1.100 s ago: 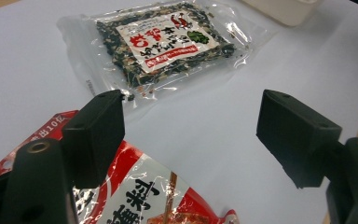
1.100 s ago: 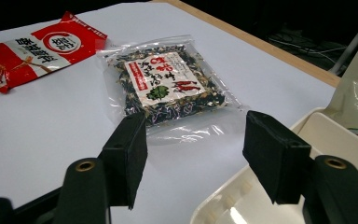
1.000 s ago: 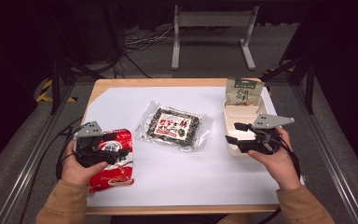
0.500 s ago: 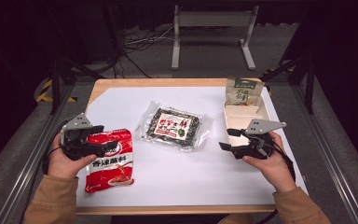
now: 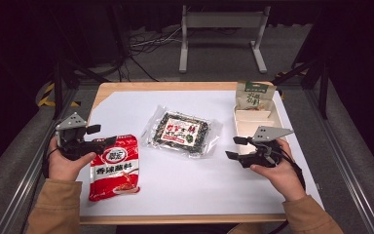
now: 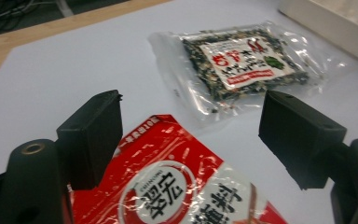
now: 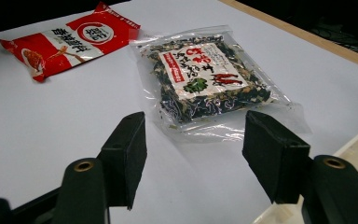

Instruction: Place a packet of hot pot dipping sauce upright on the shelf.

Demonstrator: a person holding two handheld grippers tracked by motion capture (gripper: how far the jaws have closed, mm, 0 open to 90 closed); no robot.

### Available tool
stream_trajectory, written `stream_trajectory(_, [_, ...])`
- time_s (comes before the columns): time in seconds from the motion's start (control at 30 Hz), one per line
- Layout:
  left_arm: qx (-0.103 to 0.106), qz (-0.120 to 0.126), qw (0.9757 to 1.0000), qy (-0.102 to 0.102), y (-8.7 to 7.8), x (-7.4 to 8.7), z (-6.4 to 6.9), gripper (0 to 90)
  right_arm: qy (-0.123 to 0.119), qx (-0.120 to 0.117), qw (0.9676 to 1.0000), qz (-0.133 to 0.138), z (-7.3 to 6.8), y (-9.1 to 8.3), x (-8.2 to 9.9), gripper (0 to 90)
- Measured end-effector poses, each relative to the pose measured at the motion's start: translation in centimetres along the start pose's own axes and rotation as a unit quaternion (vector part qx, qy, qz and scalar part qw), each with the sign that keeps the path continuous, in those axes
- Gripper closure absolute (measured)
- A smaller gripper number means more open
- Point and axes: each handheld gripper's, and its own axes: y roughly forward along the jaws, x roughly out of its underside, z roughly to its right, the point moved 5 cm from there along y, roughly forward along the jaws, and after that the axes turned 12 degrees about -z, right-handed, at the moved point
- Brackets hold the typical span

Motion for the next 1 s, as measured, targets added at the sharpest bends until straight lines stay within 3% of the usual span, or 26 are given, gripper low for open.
stream_trajectory(0.07, [-0.004,0.007,0.9998,-0.016,0.3,0.3,-1.0,22.6,-0.002,-0.002,1.0,0.0,-0.1,0.1,0.0,39.6])
stream_trajectory(0.17, [0.009,0.018,0.9993,-0.031,0.9,1.1,-2.3,21.2,-0.005,-0.004,1.0,0.0,-0.3,0.3,-0.1,39.6])
stream_trajectory(0.3, [0.002,0.012,0.9988,-0.048,1.8,2.0,-4.0,17.3,-0.004,-0.006,1.0,-0.002,-0.3,0.4,0.0,39.6])
stream_trajectory(0.37, [-0.007,0.016,0.9988,-0.046,2.2,2.4,-4.8,17.4,-0.005,-0.006,1.0,-0.002,-0.4,0.5,0.0,39.7])
stream_trajectory(0.47, [-0.019,0.006,0.9988,-0.044,2.8,2.7,-5.6,15.6,-0.005,-0.007,1.0,-0.001,-0.4,0.5,-0.1,39.8])
stream_trajectory(0.6, [-0.042,-0.007,0.9969,-0.067,3.7,3.4,-6.9,15.2,-0.005,-0.009,0.9999,-0.001,-0.5,0.6,-0.1,40.2])
stream_trajectory(0.87, [-0.043,-0.037,0.9933,-0.101,5.2,5.2,-9.3,19.8,-0.003,-0.016,0.9999,-0.002,-0.8,1.1,0.0,40.7])
stream_trajectory(1.0, [-0.025,-0.046,0.9925,-0.11,6.2,5.9,-9.7,20.1,-0.003,-0.019,0.9998,-0.006,-0.9,1.3,0.0,41.0])
